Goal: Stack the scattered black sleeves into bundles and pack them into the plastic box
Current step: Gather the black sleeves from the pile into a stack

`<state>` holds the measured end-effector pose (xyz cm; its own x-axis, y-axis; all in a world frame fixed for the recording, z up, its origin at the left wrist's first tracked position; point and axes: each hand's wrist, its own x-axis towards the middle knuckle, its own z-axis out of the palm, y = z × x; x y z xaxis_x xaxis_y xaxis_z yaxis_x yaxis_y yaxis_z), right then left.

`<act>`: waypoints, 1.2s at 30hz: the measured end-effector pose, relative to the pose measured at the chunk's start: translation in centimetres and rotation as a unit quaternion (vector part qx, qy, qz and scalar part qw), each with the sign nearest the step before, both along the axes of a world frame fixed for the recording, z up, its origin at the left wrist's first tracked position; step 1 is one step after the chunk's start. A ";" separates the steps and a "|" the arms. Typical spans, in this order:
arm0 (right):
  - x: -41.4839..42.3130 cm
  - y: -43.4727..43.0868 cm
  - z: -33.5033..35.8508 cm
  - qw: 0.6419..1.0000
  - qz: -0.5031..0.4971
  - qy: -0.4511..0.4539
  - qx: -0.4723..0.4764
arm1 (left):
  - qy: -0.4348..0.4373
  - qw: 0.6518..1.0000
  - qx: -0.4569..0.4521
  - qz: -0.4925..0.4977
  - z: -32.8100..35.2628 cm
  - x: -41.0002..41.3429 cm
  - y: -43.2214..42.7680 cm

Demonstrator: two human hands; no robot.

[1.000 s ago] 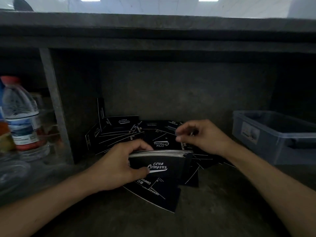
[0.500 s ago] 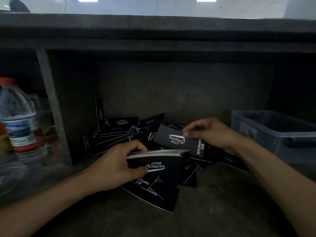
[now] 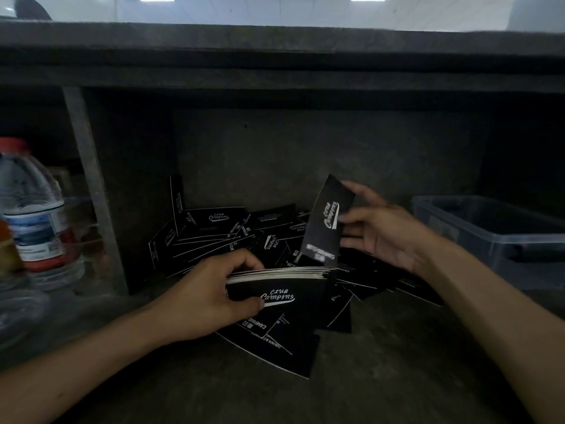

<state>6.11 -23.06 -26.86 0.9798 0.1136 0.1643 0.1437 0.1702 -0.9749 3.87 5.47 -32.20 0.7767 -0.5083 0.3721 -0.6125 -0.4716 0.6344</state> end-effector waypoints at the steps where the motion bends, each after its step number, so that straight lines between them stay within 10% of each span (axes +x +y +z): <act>1: 0.1 0.1 0.0 0.999 -0.025 -0.012 0.018 | 0.001 1.000 0.001 0.000 0.0 0.0 0.0; 8: 0.7 -0.3 -0.4 0.992 -0.122 -0.015 0.011 | -0.019 1.000 -0.009 0.007 -0.1 0.0 0.0; 15: 0.2 -1.2 -1.4 0.943 0.073 0.079 -0.314 | 0.054 0.996 -0.065 0.005 -0.1 0.4 0.1; 20: 1.1 -1.9 -1.4 0.920 -0.111 -0.066 -0.370 | 0.084 0.995 -0.060 -0.009 0.3 -0.3 -0.1; 22: 2.6 -2.4 -2.4 0.860 -0.233 -0.139 -0.432 | 0.036 0.999 -0.035 -0.014 0.3 -0.3 -0.1; 26: 3.0 -1.9 -4.9 0.783 -0.144 -0.095 -0.598 | -0.011 1.000 -0.011 -0.022 0.3 -0.3 -0.1; 36: 2.9 -2.0 -3.5 0.921 -0.222 -0.107 -0.302 | -0.013 1.000 -0.015 -0.009 0.0 0.1 0.0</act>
